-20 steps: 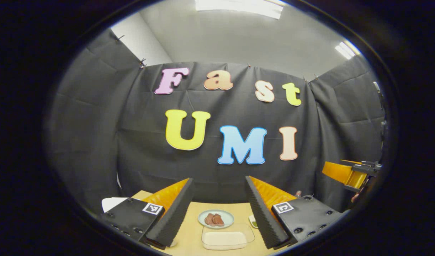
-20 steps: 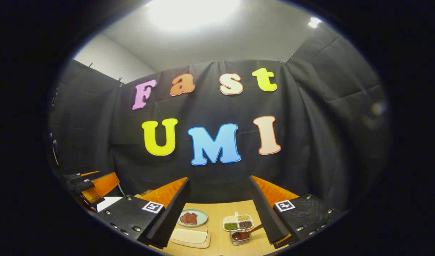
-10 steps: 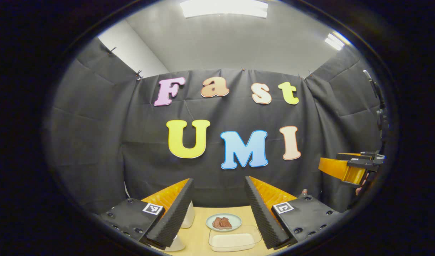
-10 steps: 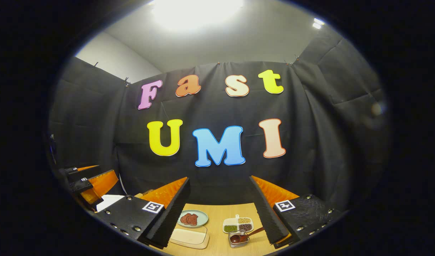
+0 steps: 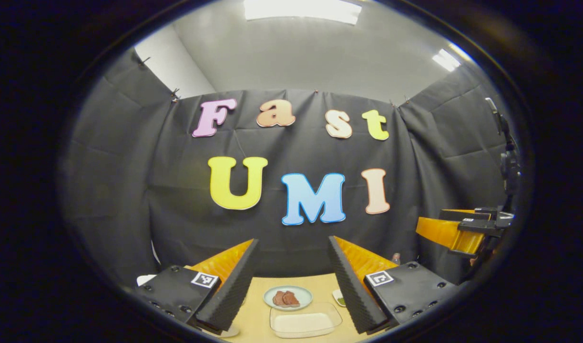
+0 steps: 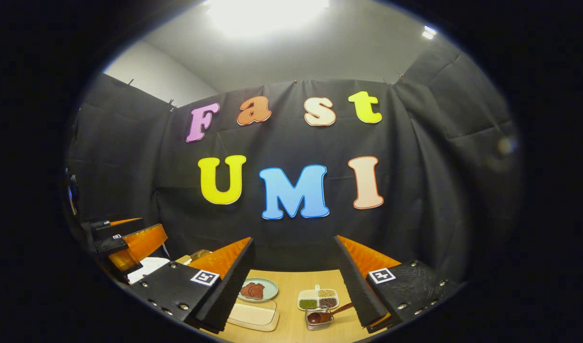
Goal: Close the left gripper, press the button to open the rice cooker; take a wooden spoon from the chopstick holder with the right hand, scoop a spoonful of rice and pour it into the rice cooker, then put the wooden spoon back into the chopstick holder.
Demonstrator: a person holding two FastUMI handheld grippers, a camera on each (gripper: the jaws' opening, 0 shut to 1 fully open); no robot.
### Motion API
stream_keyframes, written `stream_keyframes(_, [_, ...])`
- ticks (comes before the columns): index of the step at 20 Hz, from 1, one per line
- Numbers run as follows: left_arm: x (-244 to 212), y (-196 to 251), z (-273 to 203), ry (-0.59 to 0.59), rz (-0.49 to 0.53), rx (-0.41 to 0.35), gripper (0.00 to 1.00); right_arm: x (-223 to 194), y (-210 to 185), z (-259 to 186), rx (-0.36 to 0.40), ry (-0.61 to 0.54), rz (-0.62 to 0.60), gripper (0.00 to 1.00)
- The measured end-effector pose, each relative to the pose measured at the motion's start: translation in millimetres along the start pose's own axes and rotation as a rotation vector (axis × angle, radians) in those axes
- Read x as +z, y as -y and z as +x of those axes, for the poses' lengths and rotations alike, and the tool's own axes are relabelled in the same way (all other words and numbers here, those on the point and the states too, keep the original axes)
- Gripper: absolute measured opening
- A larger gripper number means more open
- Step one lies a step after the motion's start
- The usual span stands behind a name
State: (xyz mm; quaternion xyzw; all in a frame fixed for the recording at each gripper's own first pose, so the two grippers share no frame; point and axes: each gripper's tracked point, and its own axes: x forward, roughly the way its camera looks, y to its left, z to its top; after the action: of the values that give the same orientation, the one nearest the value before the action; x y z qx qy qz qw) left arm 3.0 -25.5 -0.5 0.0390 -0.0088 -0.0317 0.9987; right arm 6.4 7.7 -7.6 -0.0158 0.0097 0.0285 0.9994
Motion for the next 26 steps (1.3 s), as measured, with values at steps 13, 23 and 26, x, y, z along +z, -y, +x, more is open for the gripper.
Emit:
stream_keyframes(13, [-123,-126,-4,-0.367,-0.038,0.166,0.09,-34,-16,14,0.046,-0.081,0.012,0.98])
stream_keyframes(23, [-213,-220,-32,-0.597,-0.102,0.326,0.09,-53,-2,18,0.007,-0.132,0.03,0.98])
stream_keyframes(26, [-242,-250,-37,-0.674,-0.174,0.374,0.09,-56,1,18,0.006,-0.138,0.034,0.98])
